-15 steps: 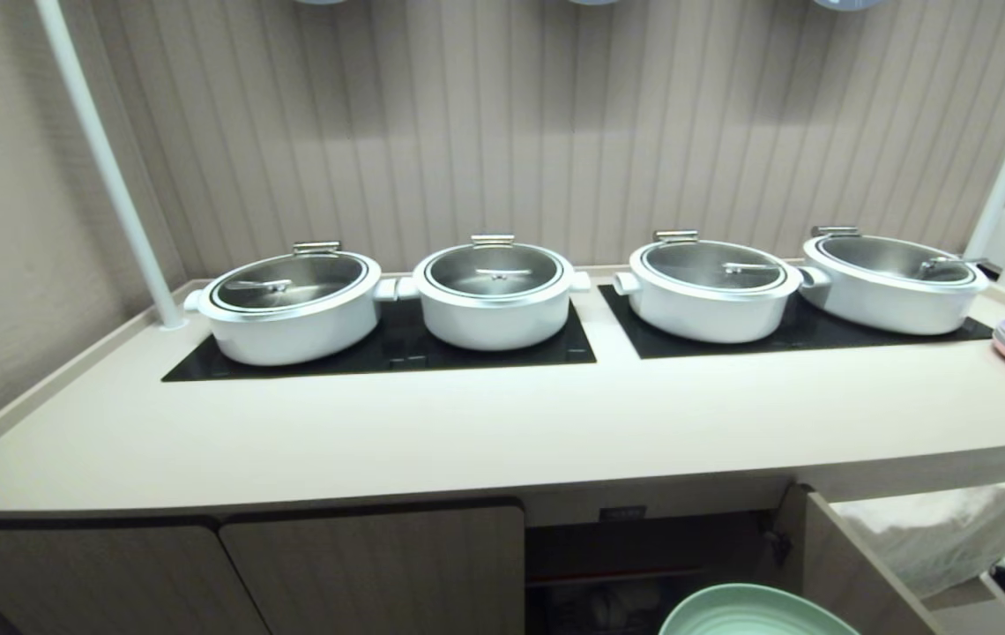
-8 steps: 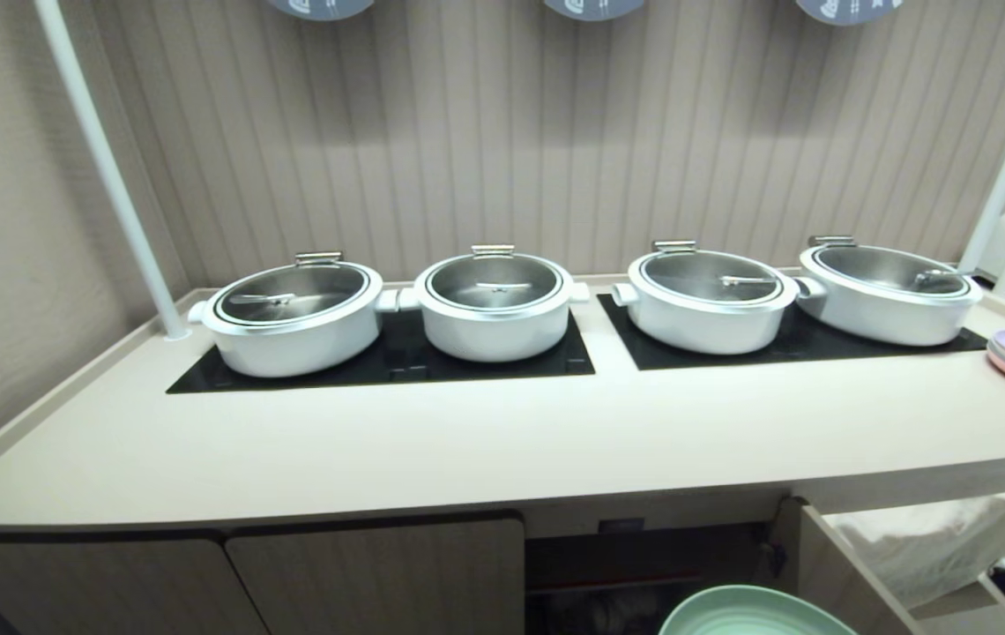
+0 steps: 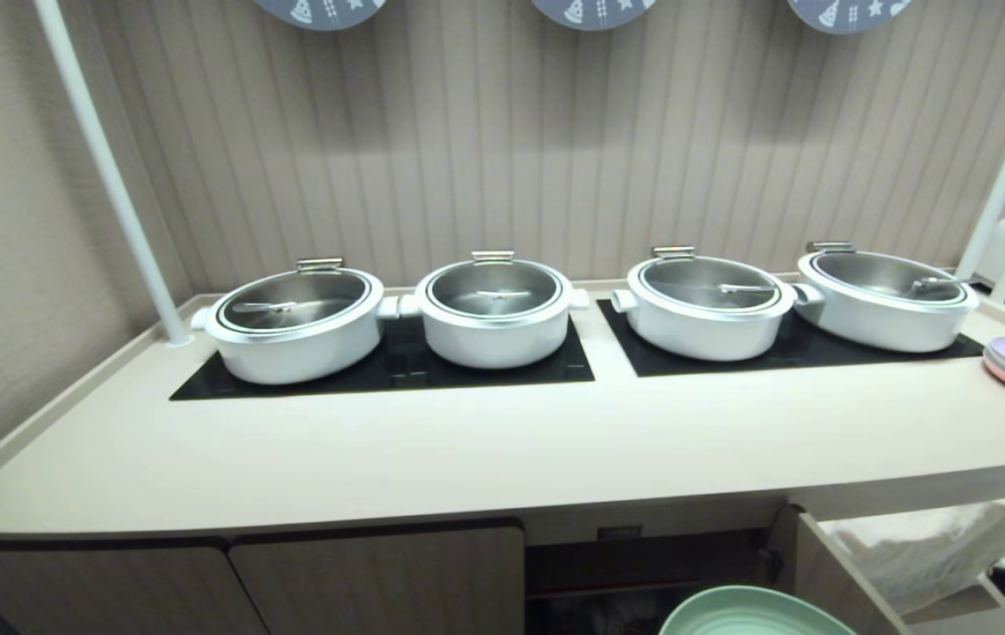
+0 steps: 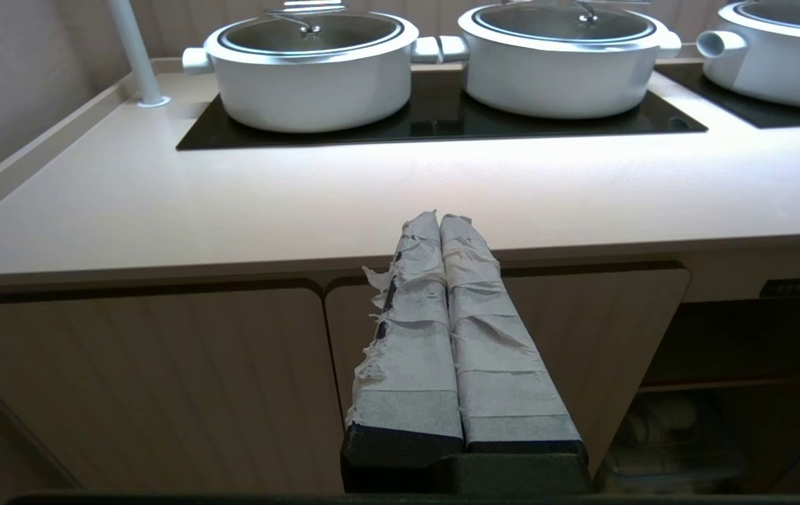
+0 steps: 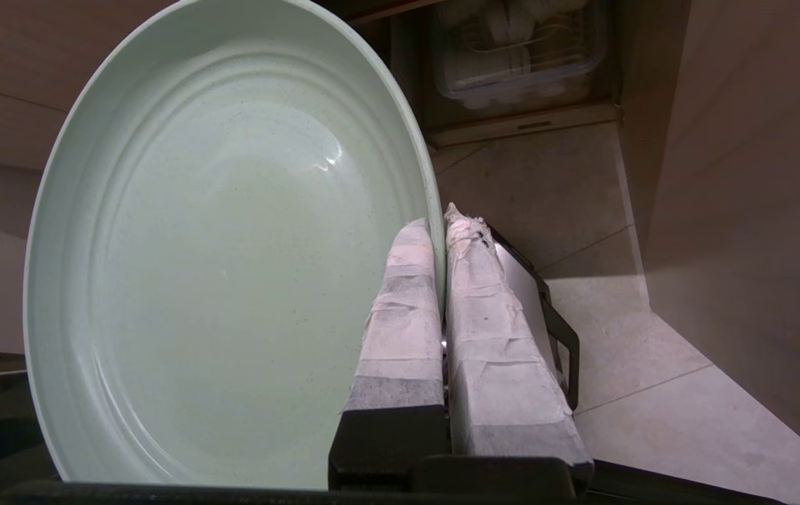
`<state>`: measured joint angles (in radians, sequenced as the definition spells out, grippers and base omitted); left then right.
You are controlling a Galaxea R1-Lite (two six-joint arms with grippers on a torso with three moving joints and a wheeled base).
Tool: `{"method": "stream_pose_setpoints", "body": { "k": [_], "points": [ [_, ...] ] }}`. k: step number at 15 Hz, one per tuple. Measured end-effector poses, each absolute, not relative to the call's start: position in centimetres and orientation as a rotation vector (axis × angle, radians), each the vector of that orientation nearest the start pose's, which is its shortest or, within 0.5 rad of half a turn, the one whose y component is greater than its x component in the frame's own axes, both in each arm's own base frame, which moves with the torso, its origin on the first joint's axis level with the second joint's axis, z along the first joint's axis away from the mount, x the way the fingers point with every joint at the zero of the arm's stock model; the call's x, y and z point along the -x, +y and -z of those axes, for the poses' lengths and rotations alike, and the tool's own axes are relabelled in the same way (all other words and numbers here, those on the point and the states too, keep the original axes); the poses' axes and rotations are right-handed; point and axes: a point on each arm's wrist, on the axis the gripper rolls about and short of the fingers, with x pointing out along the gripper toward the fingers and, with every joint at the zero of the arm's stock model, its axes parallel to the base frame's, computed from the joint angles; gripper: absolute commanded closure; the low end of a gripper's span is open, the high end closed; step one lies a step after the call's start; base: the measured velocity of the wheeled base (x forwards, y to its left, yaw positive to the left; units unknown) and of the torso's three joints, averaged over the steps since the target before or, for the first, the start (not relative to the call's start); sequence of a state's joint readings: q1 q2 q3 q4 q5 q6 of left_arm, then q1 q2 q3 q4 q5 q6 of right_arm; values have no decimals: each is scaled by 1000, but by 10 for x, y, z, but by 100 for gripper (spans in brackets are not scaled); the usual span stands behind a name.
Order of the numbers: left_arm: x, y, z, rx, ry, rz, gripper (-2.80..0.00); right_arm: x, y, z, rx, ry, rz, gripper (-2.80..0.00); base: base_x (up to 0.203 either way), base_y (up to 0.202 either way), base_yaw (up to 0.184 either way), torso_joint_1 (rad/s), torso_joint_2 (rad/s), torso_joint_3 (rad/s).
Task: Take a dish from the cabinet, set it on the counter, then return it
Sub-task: Place it on the table
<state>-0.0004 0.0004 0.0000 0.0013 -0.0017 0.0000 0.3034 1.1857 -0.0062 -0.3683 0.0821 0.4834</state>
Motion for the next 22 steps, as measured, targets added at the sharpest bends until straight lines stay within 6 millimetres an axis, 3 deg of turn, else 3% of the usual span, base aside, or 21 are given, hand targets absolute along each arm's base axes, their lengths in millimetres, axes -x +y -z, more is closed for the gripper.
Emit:
{"method": "stream_pose_setpoints", "body": {
  "k": [22],
  "points": [
    [23,0,-75,0,2,2,0,-101,33,-85,-367,825,-165,0,0,0,0,0,0,0]
  ]
}}
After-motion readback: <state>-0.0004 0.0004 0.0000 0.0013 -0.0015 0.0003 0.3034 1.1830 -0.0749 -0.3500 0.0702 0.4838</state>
